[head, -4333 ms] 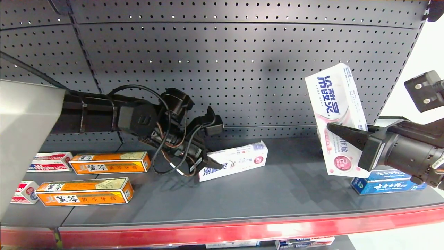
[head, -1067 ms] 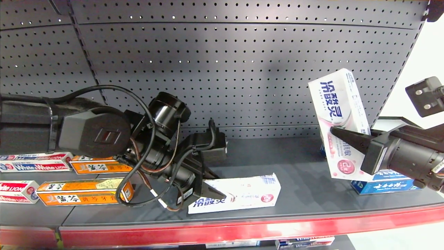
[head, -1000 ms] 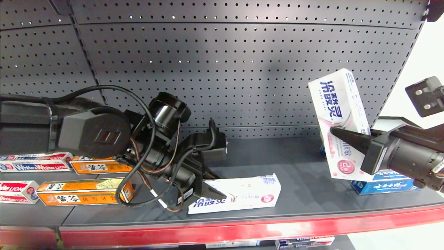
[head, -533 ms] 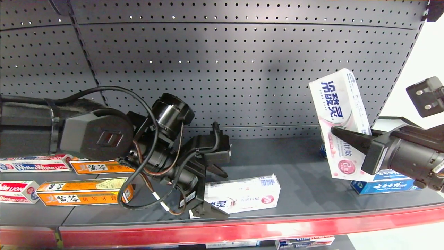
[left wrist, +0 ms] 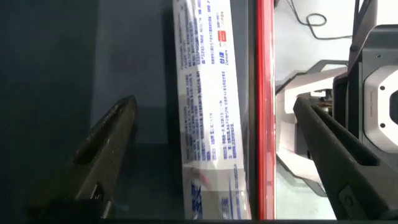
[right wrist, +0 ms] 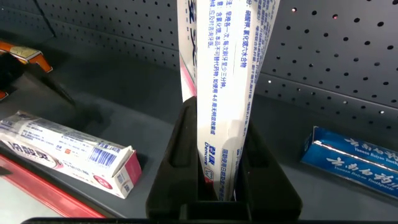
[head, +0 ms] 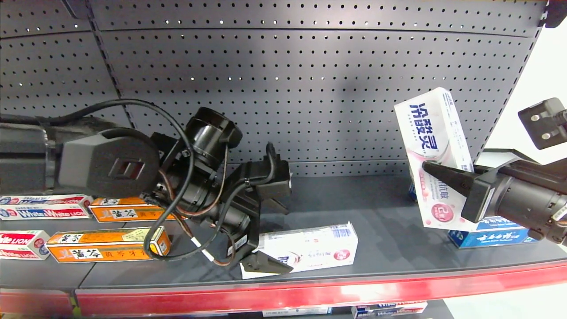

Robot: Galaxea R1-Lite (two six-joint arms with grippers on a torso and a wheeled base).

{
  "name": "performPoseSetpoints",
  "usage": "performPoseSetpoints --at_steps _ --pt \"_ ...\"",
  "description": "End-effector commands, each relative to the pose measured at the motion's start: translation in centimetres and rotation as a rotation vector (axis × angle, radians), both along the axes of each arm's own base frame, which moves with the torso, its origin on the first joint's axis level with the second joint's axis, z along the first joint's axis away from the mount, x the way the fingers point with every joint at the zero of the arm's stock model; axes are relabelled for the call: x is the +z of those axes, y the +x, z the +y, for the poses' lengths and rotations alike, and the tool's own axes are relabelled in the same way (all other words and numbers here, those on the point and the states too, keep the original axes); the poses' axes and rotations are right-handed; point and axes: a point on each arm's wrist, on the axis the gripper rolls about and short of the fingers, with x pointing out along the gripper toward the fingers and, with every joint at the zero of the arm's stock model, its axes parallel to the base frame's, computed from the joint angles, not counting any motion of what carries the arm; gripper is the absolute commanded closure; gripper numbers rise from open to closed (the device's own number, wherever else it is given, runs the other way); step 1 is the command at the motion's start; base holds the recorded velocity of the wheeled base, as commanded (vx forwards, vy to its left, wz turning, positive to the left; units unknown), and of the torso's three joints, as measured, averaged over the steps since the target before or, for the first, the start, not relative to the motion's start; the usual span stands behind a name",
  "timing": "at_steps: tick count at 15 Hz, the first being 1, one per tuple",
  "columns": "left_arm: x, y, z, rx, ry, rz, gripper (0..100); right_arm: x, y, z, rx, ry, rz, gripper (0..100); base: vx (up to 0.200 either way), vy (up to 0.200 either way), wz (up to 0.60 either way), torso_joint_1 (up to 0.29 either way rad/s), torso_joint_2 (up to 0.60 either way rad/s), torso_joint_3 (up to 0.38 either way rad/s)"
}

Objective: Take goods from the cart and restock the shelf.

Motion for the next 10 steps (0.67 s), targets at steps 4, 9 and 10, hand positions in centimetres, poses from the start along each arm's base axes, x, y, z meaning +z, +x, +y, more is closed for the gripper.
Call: performPoseSetpoints --at_steps 4,9,10 --pt "4.5 -1.9 4.3 0.108 -0.067 -0.112 0 -0.2 0.3 0.3 0.005 -0.008 0.014 100 0.0 0.0 0.0 0.0 0.0 0.0" --pt "6.5 -5.3 8.8 0.27 -0.042 -0.208 0 -0.7 1.2 0.4 -0.01 -0.031 0.037 100 0.0 0.0 0.0 0.0 0.0 0.0" --pt "6.9 -6.6 9.4 0.304 -0.036 -0.23 0 -0.7 1.4 0.5 -0.009 -0.044 0.033 100 0.0 0.0 0.0 0.0 0.0 0.0"
